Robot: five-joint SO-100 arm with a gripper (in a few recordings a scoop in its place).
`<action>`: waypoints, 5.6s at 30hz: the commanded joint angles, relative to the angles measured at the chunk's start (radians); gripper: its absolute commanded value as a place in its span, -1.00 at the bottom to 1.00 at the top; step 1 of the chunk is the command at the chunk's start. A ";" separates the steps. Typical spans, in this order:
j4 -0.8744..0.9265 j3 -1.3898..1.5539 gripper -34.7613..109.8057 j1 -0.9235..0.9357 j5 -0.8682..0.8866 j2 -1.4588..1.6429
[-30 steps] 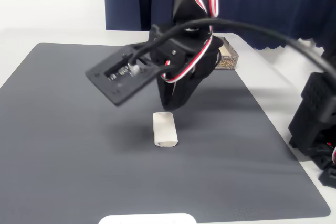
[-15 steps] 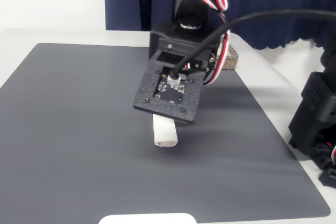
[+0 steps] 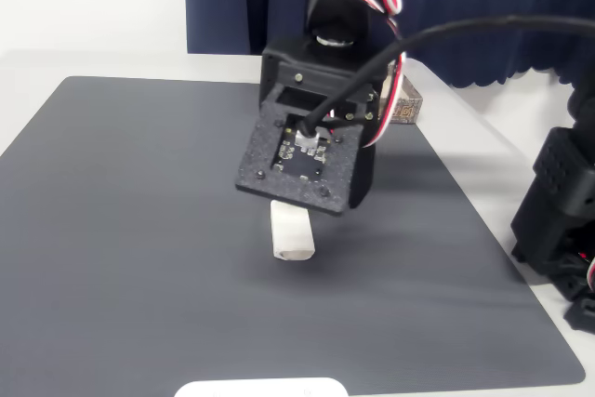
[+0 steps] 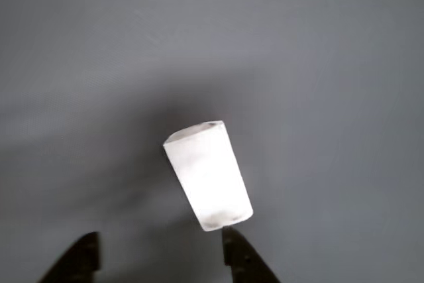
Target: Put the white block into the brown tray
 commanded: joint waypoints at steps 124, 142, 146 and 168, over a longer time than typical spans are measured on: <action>-0.144 0.031 -0.42 0.147 0.015 0.222; 0.061 -0.321 -0.52 0.621 0.765 0.021; 0.061 -0.423 -0.52 0.673 0.799 -0.083; 0.175 -1.006 -0.52 0.923 0.626 -0.558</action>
